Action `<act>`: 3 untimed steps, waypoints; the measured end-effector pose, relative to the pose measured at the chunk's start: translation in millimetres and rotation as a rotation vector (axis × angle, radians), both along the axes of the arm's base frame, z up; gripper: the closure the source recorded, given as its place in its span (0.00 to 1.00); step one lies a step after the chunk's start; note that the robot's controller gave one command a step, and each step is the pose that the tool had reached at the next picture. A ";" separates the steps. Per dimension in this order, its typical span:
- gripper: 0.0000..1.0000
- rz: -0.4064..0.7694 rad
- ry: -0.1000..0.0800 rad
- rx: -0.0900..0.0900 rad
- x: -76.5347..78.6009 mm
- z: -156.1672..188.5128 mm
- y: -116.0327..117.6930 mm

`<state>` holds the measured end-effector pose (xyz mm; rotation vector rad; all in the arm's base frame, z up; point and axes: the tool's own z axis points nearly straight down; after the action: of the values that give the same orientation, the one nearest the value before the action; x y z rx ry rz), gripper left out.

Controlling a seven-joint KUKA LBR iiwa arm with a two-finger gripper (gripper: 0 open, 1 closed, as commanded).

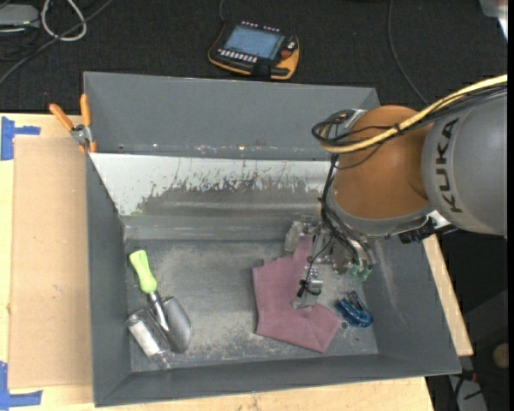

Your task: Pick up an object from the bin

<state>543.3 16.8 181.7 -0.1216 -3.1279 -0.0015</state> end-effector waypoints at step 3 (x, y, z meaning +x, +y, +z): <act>0.00 0.079 -0.005 -0.001 18.0 -112.4 -53.1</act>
Offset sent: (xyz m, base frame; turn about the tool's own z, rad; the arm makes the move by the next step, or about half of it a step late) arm 0.0000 0.0000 0.0000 0.0000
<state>561.3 -36.3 69.4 0.0016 -3.1355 0.0008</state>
